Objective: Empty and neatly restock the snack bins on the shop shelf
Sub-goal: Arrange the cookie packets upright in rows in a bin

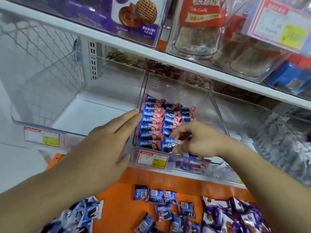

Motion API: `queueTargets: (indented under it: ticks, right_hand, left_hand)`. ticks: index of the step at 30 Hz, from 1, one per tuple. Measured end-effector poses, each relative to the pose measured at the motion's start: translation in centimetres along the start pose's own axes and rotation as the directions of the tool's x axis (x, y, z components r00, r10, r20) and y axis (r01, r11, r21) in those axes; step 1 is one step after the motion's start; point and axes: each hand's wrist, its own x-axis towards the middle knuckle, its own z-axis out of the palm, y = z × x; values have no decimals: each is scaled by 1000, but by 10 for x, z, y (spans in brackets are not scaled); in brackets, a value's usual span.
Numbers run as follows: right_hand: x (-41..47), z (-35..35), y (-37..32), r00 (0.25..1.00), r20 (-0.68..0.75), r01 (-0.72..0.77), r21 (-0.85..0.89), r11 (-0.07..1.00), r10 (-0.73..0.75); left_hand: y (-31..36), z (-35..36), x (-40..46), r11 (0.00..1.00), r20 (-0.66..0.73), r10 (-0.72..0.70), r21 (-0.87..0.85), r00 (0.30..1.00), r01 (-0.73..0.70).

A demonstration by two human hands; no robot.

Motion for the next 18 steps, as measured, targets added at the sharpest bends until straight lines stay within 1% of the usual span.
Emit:
queueTargets:
  ticks: [2,5,6,8,10,13,18]
  right_hand:
    - [-1,6,-1,999,-35,20,-41,999,-21]
    - [-2,7,1,999,-31,33,-27,999,-33]
    - [-3,5,2,999,-21,25,-5,1000,-25]
    - [-7,0,3,1000,-14,1,92,996,0]
    - [-11,-3,4,999,-46,0,148,989,7]
    - [-15,-1,8,997,-78,-9,93,996,17]
    - [-15,1,8,998,-56,-37,83,996,42]
  left_hand:
    - [0,0,-1,1000,2,2,9,1000,-2]
    - [1,-3,-2,1000,7,12,-1,1000,-12]
    - [0,-3,-2,1000,13,20,1,1000,-20]
    - [-1,-6,-4,1000,55,11,2,998,-11]
    - [0,-7,-4,1000,73,2,-6,997,-2]
    - [1,-6,-5,1000,74,8,2,997,-8]
    - [4,-7,-4,1000,92,2,-5,996,-2]
